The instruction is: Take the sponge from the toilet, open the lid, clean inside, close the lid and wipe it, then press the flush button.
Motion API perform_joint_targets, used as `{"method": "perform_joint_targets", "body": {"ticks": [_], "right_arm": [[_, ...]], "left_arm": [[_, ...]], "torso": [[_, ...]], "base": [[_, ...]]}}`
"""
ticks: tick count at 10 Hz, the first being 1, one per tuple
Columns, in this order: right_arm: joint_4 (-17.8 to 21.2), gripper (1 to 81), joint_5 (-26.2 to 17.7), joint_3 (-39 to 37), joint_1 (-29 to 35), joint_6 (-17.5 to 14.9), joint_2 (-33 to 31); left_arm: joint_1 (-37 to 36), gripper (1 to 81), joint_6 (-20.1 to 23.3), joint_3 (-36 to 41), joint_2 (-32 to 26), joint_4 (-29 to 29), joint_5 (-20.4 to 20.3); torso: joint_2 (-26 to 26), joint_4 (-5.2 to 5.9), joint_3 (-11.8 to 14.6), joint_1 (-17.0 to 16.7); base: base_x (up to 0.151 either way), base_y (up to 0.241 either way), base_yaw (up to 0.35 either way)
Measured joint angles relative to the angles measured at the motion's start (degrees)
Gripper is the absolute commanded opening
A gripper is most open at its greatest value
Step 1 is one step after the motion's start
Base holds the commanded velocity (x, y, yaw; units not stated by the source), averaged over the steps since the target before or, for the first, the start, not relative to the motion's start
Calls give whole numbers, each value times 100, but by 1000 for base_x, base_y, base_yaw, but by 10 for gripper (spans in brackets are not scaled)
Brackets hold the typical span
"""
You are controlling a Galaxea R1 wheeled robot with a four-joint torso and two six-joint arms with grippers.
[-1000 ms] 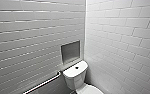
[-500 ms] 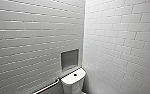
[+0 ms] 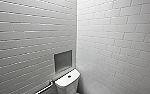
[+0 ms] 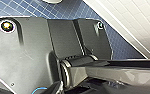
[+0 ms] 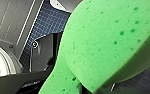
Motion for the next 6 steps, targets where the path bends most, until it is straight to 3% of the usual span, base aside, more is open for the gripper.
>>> {"method": "perform_joint_targets", "body": {"ticks": [2,6], "right_arm": [[0,10,24,-77,69,0,55],[0,10,22,-350,146,0,226]], "left_arm": [[37,811,0,-2,-2,0,0],[-46,811,-2,-4,1,-2,0]], "torso": [[85,2,4,-18],[863,2,4,-37]], "base": [[0,0,0],[0,0,0]]}}
